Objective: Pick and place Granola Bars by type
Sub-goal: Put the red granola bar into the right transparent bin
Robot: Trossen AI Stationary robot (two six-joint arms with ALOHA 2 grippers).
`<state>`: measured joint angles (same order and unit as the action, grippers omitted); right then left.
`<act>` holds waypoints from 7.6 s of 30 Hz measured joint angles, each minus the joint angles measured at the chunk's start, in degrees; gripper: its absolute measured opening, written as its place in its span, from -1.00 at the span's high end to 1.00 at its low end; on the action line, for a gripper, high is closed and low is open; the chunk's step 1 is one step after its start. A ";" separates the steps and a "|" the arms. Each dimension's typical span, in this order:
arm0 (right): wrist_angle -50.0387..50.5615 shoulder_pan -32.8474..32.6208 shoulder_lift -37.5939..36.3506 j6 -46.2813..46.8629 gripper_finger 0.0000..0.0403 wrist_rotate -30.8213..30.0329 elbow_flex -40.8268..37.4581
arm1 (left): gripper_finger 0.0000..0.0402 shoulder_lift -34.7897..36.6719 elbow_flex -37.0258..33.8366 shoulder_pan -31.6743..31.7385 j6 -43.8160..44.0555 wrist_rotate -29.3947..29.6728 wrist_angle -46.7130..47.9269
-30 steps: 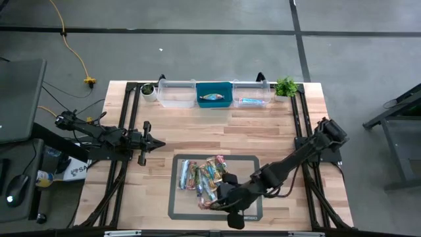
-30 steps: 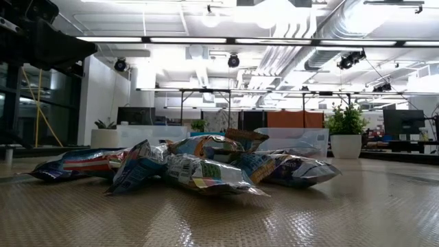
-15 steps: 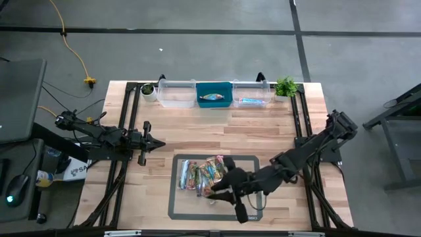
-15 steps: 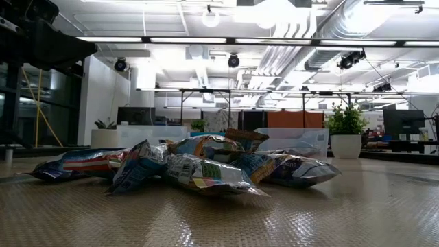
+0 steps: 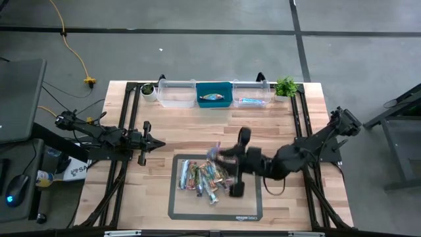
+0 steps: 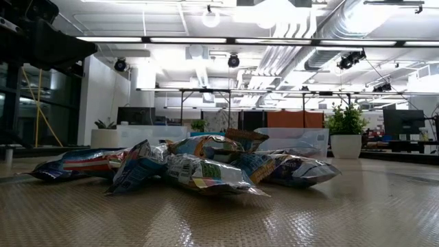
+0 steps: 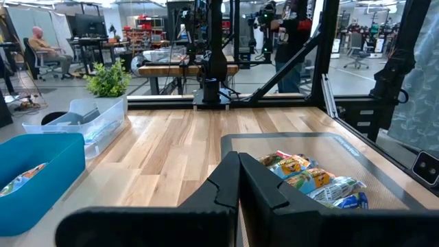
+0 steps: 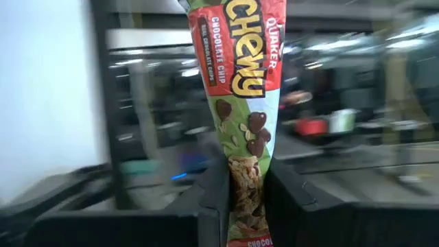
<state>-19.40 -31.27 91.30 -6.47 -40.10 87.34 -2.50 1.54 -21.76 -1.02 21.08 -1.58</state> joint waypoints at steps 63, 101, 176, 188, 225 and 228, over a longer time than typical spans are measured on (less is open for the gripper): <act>81.42 68.68 3.36 -13.59 0.72 22.12 -0.12 | 0.99 0.00 0.00 -0.02 0.00 0.00 -0.02; 81.95 78.58 23.70 -32.41 0.72 30.71 -0.09 | 0.99 0.00 -0.01 -0.01 0.00 0.00 0.00; 70.41 42.56 5.78 29.93 0.18 67.14 -0.01 | 0.99 0.00 -0.02 -0.02 0.00 0.00 0.00; 64.91 25.94 8.22 47.46 0.18 57.15 -0.01 | 0.99 0.01 0.00 -0.01 0.00 0.00 0.00; 69.81 17.74 25.60 70.78 -0.25 40.64 -0.07 | 0.99 0.02 -0.01 -0.02 0.00 0.00 -0.01; 69.44 17.77 26.49 70.86 -0.25 40.57 -0.07 | 0.99 0.02 0.00 -0.02 0.00 0.00 -0.02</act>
<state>50.05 -13.50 117.79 64.40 0.47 87.26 -2.48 1.54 -21.78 -1.02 21.08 -1.60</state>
